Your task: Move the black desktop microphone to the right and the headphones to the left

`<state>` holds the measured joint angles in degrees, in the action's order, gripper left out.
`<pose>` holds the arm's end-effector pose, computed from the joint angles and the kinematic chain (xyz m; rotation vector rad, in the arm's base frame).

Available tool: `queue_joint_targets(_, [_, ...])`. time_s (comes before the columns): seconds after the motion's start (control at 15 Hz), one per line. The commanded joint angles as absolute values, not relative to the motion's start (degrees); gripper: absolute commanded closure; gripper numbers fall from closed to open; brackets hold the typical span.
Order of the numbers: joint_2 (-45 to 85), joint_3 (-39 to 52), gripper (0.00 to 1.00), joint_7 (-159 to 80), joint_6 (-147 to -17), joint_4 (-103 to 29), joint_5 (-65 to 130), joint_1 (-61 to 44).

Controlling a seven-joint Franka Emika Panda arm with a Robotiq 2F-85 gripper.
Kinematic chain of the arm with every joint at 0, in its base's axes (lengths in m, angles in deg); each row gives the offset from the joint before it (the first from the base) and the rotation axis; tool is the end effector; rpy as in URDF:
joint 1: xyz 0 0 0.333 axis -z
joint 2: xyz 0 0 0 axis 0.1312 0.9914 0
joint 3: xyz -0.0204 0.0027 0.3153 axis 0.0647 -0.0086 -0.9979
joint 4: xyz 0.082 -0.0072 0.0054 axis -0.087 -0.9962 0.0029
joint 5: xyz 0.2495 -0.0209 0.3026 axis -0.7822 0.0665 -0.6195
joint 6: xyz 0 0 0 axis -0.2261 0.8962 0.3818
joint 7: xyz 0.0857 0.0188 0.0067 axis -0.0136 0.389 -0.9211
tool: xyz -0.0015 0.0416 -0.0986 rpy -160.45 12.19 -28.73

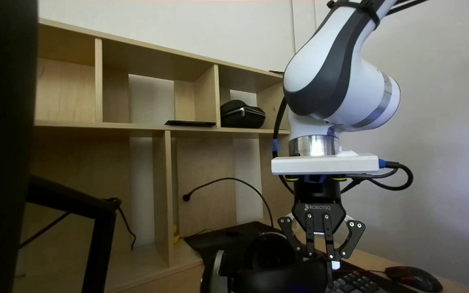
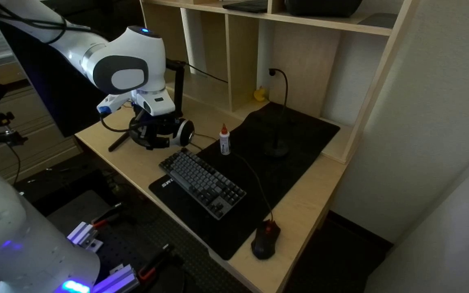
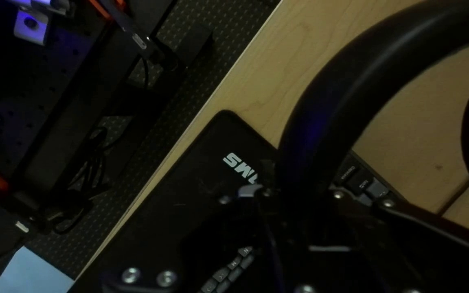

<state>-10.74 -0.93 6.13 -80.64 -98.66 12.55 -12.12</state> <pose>0.3841 0.0583 0.3045 -2.6840 1.3821 0.2817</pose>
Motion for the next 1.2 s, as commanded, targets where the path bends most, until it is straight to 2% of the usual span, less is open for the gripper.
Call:
queue_joint_targets(0.0, [-11.8,-1.37,0.95,3.83,-84.51,-100.04,8.41,-12.03])
queue_joint_targets(0.4, [-11.63,-1.11,0.95,0.69,-89.98,-101.13,3.13,-12.89])
queue_joint_targets(0.47, [-4.8,-2.5,0.95,-1.79,-94.88,-97.1,-3.63,-16.85])
queue_joint_targets(0.53, [-6.12,-2.07,0.95,-4.51,-94.9,-97.65,-7.02,-17.49])
queue_joint_targets(0.6, [-9.3,-2.31,0.95,-0.37,-91.62,-99.95,-1.24,-14.04])
queue_joint_targets(0.67, [-8.37,-2.65,0.81,-0.87,-92.26,-99.61,-2.37,-14.79])
queue_joint_targets(0.73, [-8.02,-2.93,0.81,-0.33,-92.15,-99.62,-1.98,-14.83])
queue_joint_targets(0.8, [-6.52,-3.13,0.95,0.67,-92.56,-99.18,-0.65,-14.35])
queue_joint_targets(1.13, [1.46,-6.29,0.95,6.4,-96.8,-91.1,-0.25,-16.17])
